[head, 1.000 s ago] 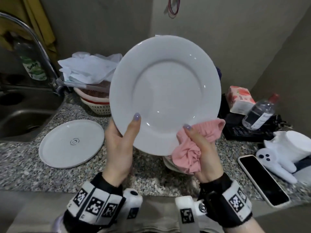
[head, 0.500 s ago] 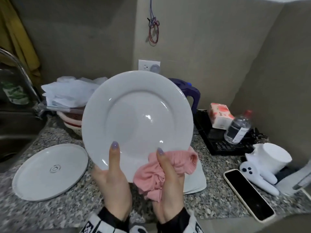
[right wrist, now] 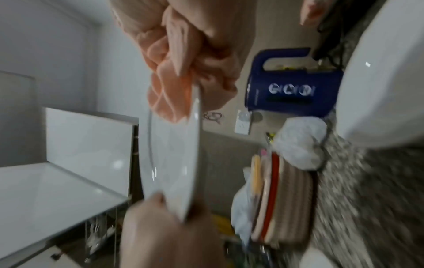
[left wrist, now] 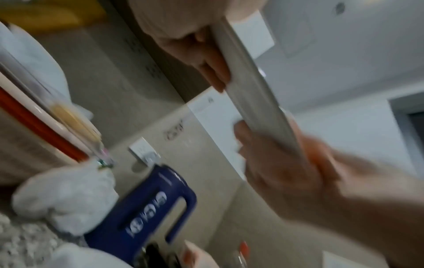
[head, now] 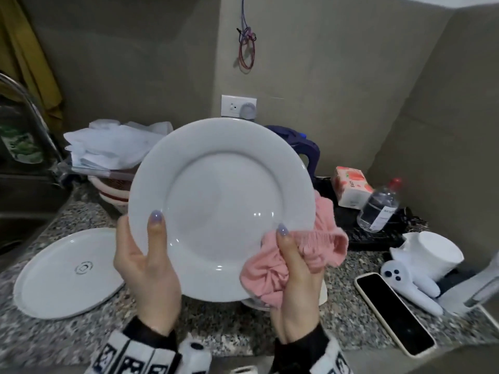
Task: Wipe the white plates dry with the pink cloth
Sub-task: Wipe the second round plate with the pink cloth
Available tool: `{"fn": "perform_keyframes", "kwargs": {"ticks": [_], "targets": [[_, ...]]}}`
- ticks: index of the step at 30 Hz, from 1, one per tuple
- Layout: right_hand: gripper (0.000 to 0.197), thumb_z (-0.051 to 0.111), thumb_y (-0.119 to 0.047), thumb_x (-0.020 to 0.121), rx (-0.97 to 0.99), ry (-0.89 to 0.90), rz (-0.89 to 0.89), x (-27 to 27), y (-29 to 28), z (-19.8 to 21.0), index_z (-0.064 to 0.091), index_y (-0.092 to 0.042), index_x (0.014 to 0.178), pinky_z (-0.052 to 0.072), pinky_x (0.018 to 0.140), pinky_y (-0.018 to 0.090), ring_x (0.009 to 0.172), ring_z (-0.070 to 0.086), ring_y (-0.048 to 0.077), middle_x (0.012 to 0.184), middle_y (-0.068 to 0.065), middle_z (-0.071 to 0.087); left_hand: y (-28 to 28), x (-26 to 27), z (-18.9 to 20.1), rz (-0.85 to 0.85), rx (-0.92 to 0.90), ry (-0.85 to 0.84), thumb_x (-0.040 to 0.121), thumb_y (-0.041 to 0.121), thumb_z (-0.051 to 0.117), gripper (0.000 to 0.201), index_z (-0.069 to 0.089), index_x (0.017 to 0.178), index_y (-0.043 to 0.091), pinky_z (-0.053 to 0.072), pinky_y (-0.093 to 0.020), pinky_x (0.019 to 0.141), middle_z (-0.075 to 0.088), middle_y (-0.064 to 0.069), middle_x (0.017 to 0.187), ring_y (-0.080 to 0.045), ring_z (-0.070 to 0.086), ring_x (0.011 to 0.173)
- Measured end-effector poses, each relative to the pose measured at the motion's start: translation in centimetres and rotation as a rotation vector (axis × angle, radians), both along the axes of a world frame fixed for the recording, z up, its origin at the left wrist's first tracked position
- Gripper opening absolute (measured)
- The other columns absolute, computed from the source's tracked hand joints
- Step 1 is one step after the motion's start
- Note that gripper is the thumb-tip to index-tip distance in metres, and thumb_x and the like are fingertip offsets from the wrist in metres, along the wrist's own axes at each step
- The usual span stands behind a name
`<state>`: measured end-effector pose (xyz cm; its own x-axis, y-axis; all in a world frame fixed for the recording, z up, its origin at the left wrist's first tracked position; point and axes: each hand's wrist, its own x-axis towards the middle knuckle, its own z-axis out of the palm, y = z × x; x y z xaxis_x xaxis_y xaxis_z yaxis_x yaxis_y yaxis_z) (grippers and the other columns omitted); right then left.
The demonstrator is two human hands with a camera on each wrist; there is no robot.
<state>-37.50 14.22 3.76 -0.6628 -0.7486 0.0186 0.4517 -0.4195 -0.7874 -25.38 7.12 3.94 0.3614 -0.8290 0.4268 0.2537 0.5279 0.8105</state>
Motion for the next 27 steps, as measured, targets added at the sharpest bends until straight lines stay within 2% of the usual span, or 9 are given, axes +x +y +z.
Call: {"fn": "perform_keyframes", "kwargs": {"ticks": [4, 6, 8, 11, 14, 18, 22, 25, 27], "targets": [[0.042, 0.086, -0.026, 0.063, 0.076, -0.130, 0.089, 2.5, 0.6, -1.5, 0.064, -0.006, 0.093, 0.058, 0.074, 0.039, 0.082, 0.069, 0.033, 0.082, 0.020, 0.066, 2.8, -2.7, -1.1, -0.020, 0.073, 0.044, 0.097, 0.015, 0.054, 0.030, 0.050, 0.127, 0.011, 0.051, -0.024, 0.092, 0.064, -0.003, 0.123, -0.016, 0.063, 0.109], [0.018, 0.078, -0.012, 0.073, 0.071, -0.070, 0.123, 0.2, 0.9, -1.1, 0.063, -0.009, 0.081, 0.058, 0.065, 0.032, 0.067, 0.068, 0.025, 0.071, 0.012, 0.066, 2.0, -1.3, -0.7, -0.178, 0.064, -0.035, 0.095, 0.022, 0.056, 0.027, 0.053, 0.122, 0.018, 0.050, -0.018, 0.085, 0.069, 0.014, 0.112, -0.003, 0.063, 0.102], [0.014, 0.068, -0.008, 0.077, 0.031, 0.057, 0.165, -2.7, 1.2, 0.1, 0.060, -0.013, 0.067, 0.057, 0.061, 0.029, 0.051, 0.062, 0.015, 0.058, 0.004, 0.061, -0.4, 1.1, 0.7, -0.317, 0.044, -0.131, 0.098, 0.035, 0.052, 0.025, 0.057, 0.119, 0.023, 0.048, -0.018, 0.084, 0.069, 0.017, 0.110, 0.001, 0.062, 0.103], [0.023, 0.072, -0.008, 0.067, 0.040, 0.226, 0.166, -5.3, 1.3, 1.5, 0.062, -0.002, 0.086, 0.054, 0.054, 0.024, 0.053, 0.065, 0.015, 0.062, 0.005, 0.066, -4.0, 3.0, 2.8, -0.402, 0.008, -0.257, 0.096, 0.038, 0.055, 0.038, 0.055, 0.131, 0.022, 0.047, -0.028, 0.097, 0.062, 0.006, 0.130, -0.009, 0.056, 0.122], [0.037, 0.070, -0.003, 0.071, 0.027, 0.280, 0.147, -5.0, 0.6, 1.7, 0.061, 0.000, 0.106, 0.055, 0.058, 0.025, 0.061, 0.067, 0.013, 0.072, 0.004, 0.070, -4.0, 2.3, 2.5, -0.362, -0.046, -0.258, 0.095, 0.027, 0.060, 0.031, 0.062, 0.125, 0.020, 0.047, -0.045, 0.100, 0.066, -0.003, 0.125, -0.023, 0.059, 0.119], [0.025, 0.067, -0.009, 0.079, -0.049, 0.068, -0.037, -2.7, 0.2, 0.4, 0.068, -0.010, 0.103, 0.058, 0.075, 0.032, 0.082, 0.069, 0.019, 0.095, 0.008, 0.073, -1.6, 0.9, -0.3, -0.167, 0.024, -0.125, 0.097, 0.020, 0.057, 0.018, 0.065, 0.113, 0.016, 0.052, -0.029, 0.086, 0.070, 0.000, 0.109, -0.015, 0.065, 0.102], [0.007, 0.068, -0.014, 0.077, 0.073, -0.070, 0.080, 1.9, 0.2, -1.8, 0.072, -0.020, 0.073, 0.057, 0.062, 0.028, 0.070, 0.070, 0.018, 0.077, 0.008, 0.071, 1.8, -2.7, -1.4, -0.030, 0.138, 0.140, 0.098, 0.015, 0.051, 0.027, 0.050, 0.125, 0.019, 0.048, -0.012, 0.081, 0.062, 0.013, 0.116, 0.007, 0.063, 0.101], [0.009, 0.069, -0.014, 0.072, 0.117, -0.116, 0.169, 1.8, 0.0, -1.7, 0.067, -0.011, 0.080, 0.057, 0.061, 0.027, 0.072, 0.071, 0.016, 0.081, 0.012, 0.071, 2.4, -1.8, -1.0, -0.150, 0.068, 0.005, 0.097, 0.019, 0.053, 0.038, 0.047, 0.134, 0.015, 0.049, -0.016, 0.088, 0.062, 0.013, 0.122, 0.001, 0.062, 0.110], [0.009, 0.067, -0.012, 0.075, 0.085, 0.009, 0.204, -0.6, -0.1, -1.1, 0.060, -0.015, 0.071, 0.056, 0.060, 0.026, 0.062, 0.067, 0.016, 0.068, 0.008, 0.064, 0.2, 0.7, 0.5, -0.273, 0.046, -0.145, 0.095, 0.028, 0.054, 0.033, 0.052, 0.126, 0.017, 0.049, -0.015, 0.079, 0.069, 0.018, 0.105, 0.003, 0.065, 0.097]]}}
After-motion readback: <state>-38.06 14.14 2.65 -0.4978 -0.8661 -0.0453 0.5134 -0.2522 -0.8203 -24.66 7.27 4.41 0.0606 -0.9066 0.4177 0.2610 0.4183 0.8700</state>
